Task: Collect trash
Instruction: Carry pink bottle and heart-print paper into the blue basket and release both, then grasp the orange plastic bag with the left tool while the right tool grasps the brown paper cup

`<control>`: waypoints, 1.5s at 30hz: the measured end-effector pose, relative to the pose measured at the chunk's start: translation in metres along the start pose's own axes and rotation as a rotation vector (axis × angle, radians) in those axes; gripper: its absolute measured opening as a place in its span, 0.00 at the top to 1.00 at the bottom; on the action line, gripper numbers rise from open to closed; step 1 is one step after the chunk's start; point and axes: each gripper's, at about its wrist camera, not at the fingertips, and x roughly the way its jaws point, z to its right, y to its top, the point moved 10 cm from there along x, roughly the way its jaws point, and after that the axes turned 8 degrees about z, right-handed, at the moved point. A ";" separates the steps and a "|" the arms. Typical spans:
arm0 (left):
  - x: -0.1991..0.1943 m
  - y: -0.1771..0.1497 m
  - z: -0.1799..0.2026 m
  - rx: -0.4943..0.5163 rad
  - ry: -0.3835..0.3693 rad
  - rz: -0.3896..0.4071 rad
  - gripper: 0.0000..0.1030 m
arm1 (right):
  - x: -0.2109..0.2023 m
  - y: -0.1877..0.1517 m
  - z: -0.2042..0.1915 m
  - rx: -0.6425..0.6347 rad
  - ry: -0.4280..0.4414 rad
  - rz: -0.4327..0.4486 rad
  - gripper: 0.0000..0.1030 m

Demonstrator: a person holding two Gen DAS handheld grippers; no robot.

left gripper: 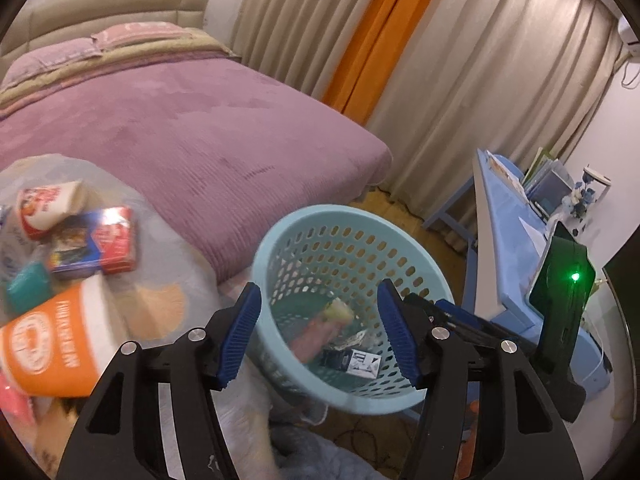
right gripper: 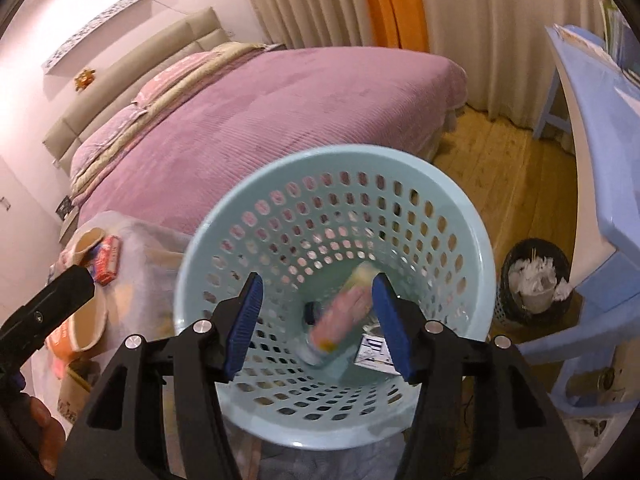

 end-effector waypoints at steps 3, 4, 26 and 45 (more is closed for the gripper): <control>-0.019 0.005 -0.003 0.002 0.010 0.031 0.43 | -0.014 0.004 -0.018 -0.040 0.021 0.029 0.48; -0.027 0.007 -0.005 0.002 0.015 0.044 0.43 | -0.018 0.005 -0.024 -0.052 0.028 0.037 0.48; -0.181 -0.014 -0.171 -0.179 0.312 0.198 0.43 | -0.078 -0.066 -0.205 -0.325 0.382 0.006 0.38; -0.192 -0.058 -0.232 -0.290 0.358 0.126 0.43 | -0.052 -0.155 -0.270 -0.582 0.410 -0.096 0.14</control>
